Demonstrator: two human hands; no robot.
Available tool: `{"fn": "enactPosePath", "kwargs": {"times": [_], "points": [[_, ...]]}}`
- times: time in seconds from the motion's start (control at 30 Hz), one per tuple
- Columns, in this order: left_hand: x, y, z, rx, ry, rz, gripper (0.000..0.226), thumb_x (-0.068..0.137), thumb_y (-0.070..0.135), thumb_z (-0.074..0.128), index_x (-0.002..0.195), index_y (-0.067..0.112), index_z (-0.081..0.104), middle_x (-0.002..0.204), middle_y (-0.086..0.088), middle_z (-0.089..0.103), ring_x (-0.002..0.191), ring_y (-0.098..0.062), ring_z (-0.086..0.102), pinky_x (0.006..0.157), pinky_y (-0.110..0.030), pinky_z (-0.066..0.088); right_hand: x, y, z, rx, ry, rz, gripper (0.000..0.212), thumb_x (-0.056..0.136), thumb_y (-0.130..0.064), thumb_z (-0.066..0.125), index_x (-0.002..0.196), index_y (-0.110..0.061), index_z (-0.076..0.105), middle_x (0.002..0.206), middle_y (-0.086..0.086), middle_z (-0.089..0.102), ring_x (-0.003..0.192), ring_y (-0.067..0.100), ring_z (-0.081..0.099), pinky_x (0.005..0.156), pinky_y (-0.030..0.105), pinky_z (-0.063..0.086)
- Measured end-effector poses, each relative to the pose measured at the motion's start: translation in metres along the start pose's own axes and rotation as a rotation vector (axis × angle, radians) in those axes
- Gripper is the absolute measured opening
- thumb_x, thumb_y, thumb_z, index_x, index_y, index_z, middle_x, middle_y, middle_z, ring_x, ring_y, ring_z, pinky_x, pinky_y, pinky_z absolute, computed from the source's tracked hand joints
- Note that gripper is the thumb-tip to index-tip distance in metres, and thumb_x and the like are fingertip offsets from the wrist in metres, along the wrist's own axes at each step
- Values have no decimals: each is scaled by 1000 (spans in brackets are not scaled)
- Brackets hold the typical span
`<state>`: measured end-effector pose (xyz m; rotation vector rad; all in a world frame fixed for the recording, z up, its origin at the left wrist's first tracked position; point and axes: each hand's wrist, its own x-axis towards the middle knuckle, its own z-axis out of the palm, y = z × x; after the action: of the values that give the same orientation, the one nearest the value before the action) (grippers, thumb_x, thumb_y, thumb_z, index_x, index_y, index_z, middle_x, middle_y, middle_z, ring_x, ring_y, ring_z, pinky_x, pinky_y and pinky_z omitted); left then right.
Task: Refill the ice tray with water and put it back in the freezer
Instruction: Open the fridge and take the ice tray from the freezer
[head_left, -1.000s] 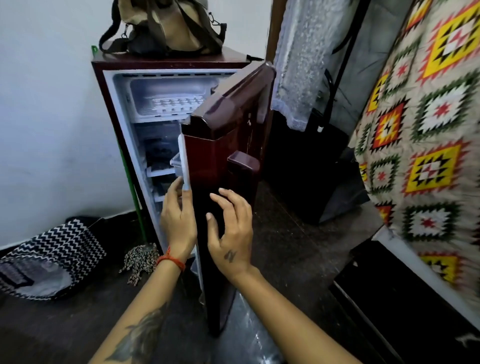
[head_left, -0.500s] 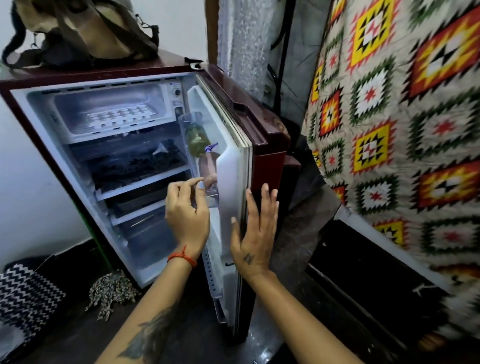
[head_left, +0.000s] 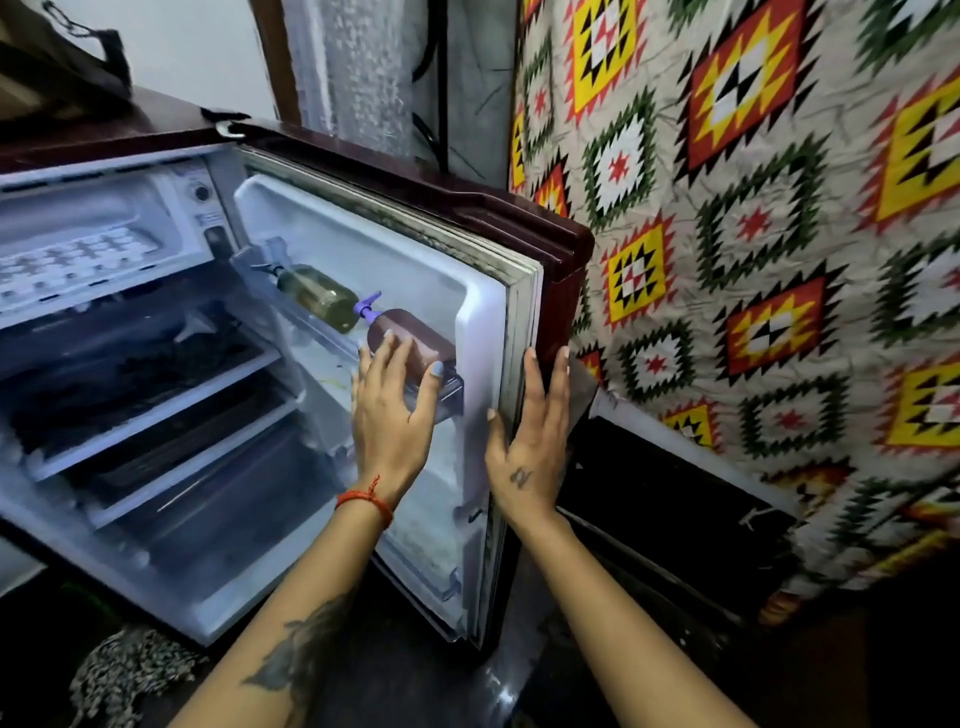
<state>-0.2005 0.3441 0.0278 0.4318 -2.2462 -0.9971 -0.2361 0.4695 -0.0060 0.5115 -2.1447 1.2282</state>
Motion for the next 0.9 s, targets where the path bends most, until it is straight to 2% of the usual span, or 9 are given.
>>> {"fn": "enactPosePath", "kwargs": {"times": [0.07,0.17,0.33,0.47,0.53,0.67,0.77,0.9], "points": [[9,2,11,20,10,33,58,91,48,37,140,18,42,152,0,33,146,-17,10,120,-40,8,12,14,2,-6,0,32,75,85,-7,59,147,-24,22,158,12,9,146,20,6,114,43,25],[24,3,29,52,44,55,60,89,49,40,140,17,43,153,-1,32,146,-19,11,119,-34,3,32,34,4,-11,-4,64,77,87,-9,62,147,-28,16,158,14,9,145,23,8,115,37,19],[55,12,64,87,54,50,65,86,50,43,141,16,41,154,-4,29,147,-20,10,117,-30,0,67,71,12,0,14,80,78,87,-13,63,146,-29,15,157,14,13,144,25,14,114,14,-1],[71,18,93,98,88,49,70,84,59,39,140,17,42,154,-3,30,146,-19,11,117,-31,-1,93,97,19,17,10,114,77,88,-14,61,147,-30,13,158,11,14,144,19,14,114,26,11],[77,22,106,105,93,43,69,82,62,37,139,23,44,154,-1,29,146,-17,10,118,-34,-2,105,107,21,26,19,117,76,88,-14,59,148,-28,14,158,11,16,143,14,13,114,27,13],[92,31,128,207,88,18,53,86,57,40,135,38,45,155,4,25,147,-16,8,115,-39,-13,128,124,28,32,10,158,72,91,-15,57,149,-24,14,157,12,19,144,23,20,114,29,15],[102,38,140,281,75,-13,53,88,61,40,137,42,39,156,6,22,147,-15,6,112,-41,-19,141,134,32,28,-20,187,70,93,-16,55,148,-25,13,157,12,18,144,25,19,114,32,16],[115,45,154,340,69,-75,58,88,61,44,141,41,33,156,7,23,147,-15,6,112,-48,-18,158,146,35,57,-65,236,68,95,-18,53,151,-21,15,158,10,16,145,24,17,115,35,16]]}}
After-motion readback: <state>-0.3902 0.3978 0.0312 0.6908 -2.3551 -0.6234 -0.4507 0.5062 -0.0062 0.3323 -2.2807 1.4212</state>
